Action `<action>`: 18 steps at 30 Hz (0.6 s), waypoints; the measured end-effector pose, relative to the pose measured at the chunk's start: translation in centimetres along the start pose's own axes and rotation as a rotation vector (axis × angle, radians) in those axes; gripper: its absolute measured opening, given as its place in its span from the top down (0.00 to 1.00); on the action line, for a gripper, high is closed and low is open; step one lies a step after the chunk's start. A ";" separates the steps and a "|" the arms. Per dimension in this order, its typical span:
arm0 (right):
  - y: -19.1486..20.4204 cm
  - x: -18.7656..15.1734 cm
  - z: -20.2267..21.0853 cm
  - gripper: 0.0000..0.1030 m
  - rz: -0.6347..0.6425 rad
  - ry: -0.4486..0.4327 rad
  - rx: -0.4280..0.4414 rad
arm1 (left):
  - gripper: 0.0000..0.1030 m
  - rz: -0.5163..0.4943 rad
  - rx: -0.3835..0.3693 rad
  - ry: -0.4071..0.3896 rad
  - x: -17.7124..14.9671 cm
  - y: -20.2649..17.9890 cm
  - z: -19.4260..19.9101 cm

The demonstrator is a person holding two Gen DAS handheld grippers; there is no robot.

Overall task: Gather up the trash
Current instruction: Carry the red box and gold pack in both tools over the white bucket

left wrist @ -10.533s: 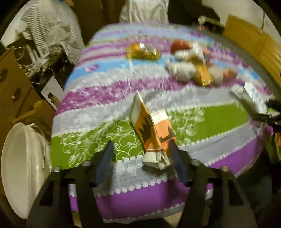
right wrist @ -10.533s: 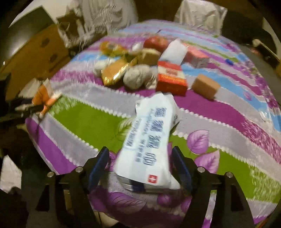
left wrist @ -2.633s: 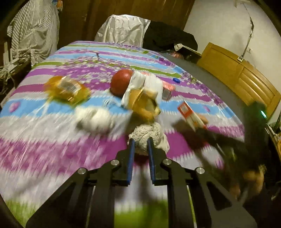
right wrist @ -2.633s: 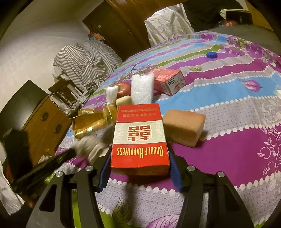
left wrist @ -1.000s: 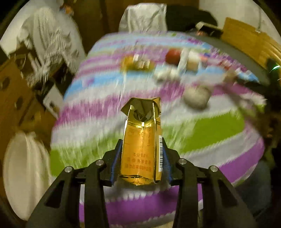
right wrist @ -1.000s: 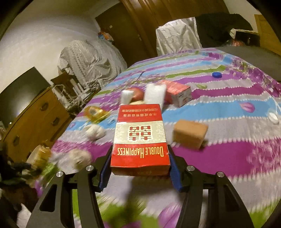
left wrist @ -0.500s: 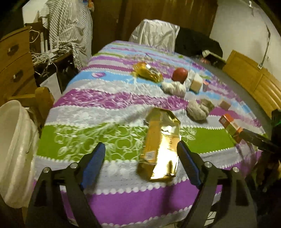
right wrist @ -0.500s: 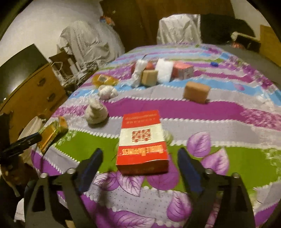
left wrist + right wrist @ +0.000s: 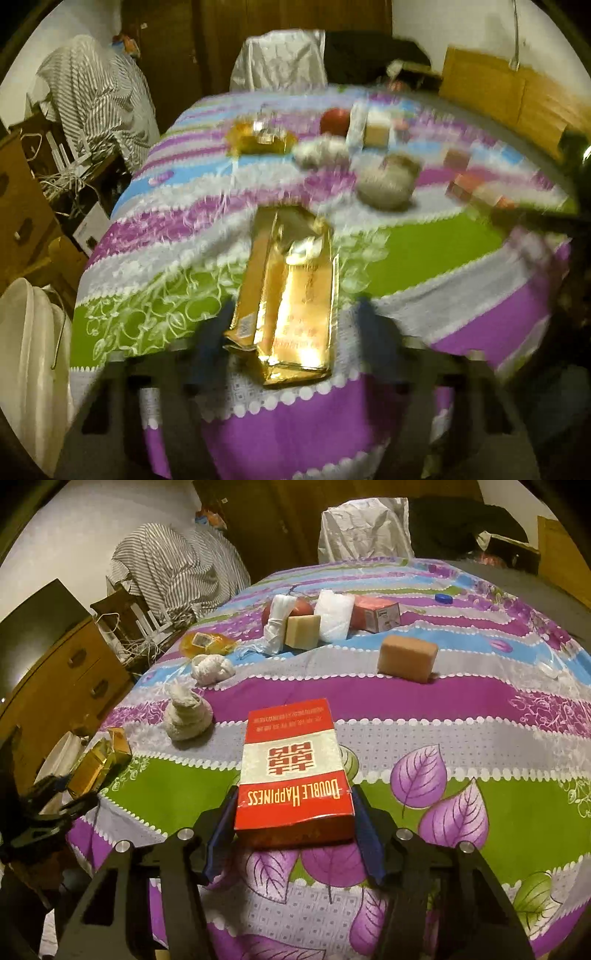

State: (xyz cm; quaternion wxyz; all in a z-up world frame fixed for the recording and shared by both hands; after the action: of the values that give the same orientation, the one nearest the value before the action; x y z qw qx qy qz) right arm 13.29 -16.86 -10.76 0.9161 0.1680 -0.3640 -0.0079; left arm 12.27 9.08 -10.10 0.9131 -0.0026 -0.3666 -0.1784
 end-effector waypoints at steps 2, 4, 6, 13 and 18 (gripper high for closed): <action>0.3 -0.3 0.0 0.42 0.021 -0.011 -0.018 | 0.52 0.011 0.012 -0.013 -0.1 0.0 0.1; 0.4 -0.4 0.2 0.43 0.021 -0.022 -0.027 | 0.54 0.027 0.035 -0.008 0.1 0.1 0.3; 0.8 -0.3 0.7 0.43 0.015 -0.034 -0.024 | 0.54 0.030 0.106 -0.005 0.6 0.2 0.9; 7.4 2.7 3.2 0.43 0.113 -0.096 0.091 | 0.54 0.200 0.306 -0.057 3.1 5.8 7.4; 16.2 5.6 2.3 0.43 0.228 -0.063 0.233 | 0.54 0.314 0.431 -0.064 2.4 11.5 11.7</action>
State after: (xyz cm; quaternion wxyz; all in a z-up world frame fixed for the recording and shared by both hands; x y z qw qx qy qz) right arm 14.09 -3.03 -0.38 0.8735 0.2304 -0.4077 0.1329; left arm 9.82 20.69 1.53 0.8971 0.1296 -0.4198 0.0478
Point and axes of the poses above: each gripper's, at about its wrist camera, not at the fingertips, and z roughly against the way its jaws point, y to its left, x to its top, the point moved 3 cm from there along -z, roughly the way its jaws point, and after that the axes turned 3 degrees about -z, right-handed, at the moved point
